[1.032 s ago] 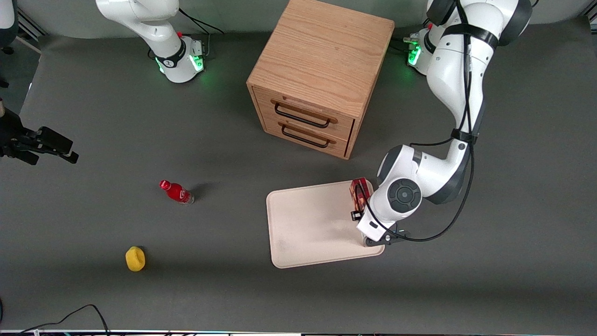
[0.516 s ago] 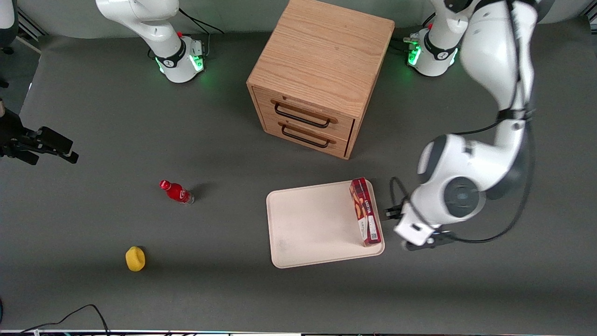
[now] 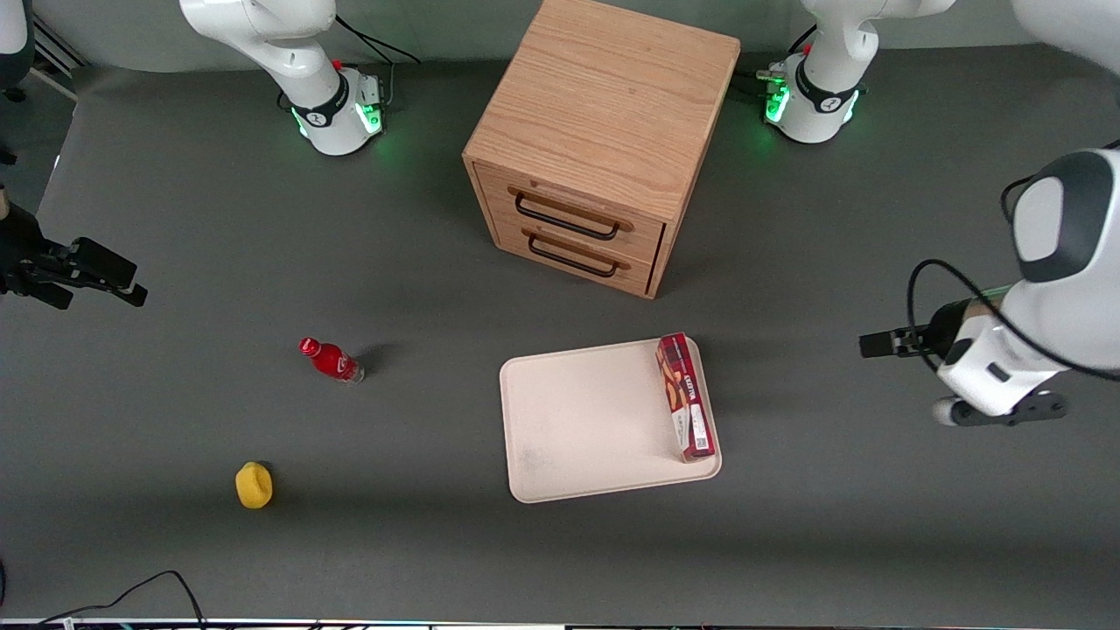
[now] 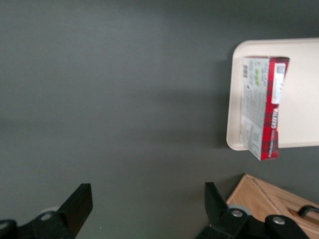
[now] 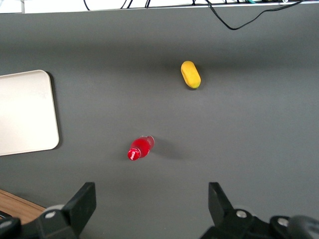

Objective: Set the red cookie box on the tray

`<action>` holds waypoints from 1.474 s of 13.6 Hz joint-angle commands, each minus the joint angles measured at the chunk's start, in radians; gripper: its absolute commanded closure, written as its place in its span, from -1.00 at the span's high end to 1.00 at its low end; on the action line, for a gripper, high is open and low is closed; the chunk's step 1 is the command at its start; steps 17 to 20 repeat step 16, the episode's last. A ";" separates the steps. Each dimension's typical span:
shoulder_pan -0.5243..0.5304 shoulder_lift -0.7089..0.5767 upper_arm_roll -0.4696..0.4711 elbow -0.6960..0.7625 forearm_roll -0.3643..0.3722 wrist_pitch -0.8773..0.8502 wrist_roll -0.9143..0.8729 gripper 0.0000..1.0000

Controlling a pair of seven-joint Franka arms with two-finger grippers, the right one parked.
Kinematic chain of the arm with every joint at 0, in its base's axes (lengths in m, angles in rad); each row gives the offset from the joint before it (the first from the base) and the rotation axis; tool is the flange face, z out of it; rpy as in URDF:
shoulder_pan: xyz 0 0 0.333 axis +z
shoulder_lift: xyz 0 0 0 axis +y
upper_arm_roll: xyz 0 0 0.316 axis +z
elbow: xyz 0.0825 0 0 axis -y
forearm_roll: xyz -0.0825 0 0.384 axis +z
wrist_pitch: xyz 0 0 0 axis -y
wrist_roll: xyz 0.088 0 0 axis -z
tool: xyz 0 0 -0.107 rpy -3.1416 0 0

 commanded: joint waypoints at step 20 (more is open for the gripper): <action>0.027 -0.289 0.045 -0.225 0.094 0.046 0.183 1.00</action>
